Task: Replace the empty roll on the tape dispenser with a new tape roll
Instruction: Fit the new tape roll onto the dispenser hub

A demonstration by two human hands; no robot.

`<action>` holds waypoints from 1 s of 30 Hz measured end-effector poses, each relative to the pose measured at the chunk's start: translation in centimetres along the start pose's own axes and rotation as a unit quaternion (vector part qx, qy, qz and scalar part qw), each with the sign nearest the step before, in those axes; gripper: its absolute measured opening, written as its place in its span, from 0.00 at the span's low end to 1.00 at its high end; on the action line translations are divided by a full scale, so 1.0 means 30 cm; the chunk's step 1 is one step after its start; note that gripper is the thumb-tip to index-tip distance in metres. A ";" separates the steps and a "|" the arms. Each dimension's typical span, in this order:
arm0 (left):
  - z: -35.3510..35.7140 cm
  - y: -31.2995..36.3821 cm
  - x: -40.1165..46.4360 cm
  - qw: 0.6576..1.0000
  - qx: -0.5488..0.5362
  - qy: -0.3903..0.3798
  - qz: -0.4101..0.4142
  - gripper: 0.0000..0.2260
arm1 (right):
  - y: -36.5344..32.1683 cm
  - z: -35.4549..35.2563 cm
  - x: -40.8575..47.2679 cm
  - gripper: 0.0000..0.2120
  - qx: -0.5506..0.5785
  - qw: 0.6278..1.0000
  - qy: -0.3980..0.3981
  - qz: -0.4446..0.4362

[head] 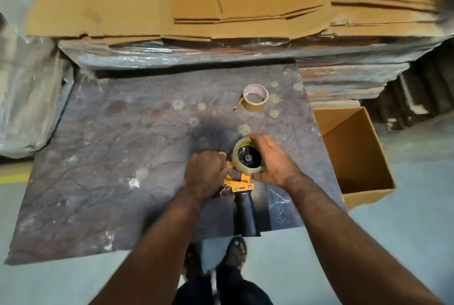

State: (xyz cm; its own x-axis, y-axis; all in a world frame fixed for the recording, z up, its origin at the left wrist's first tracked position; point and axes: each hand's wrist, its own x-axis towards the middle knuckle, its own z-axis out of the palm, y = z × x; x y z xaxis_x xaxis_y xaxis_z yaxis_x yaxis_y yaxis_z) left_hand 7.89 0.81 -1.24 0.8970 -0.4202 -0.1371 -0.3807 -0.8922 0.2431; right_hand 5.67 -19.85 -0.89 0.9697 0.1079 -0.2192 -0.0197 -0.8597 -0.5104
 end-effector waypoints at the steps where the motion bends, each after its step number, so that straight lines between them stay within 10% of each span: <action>1: 0.009 0.003 0.003 1.000 0.004 -0.002 -0.004 0.09 | 0.013 0.004 0.011 0.53 -0.003 1.000 -0.006 -0.002; 15: 0.059 -0.048 -0.053 0.992 -0.090 0.091 0.003 0.25 | 0.053 0.013 0.030 0.60 -0.085 0.994 -0.052 -0.047; 30: 0.032 0.041 0.059 0.995 -0.095 -0.021 0.006 0.41 | 0.128 -0.015 0.013 0.56 0.012 0.994 -0.103 0.017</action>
State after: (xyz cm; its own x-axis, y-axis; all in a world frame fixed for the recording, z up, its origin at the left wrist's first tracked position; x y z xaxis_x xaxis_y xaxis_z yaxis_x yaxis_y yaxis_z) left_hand 8.78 -1.19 -2.11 0.8813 -0.4404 -0.1716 -0.3380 -0.8411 0.4223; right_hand 6.07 -23.34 -2.57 0.8981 0.1809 -0.4009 -0.0603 -0.8523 -0.5196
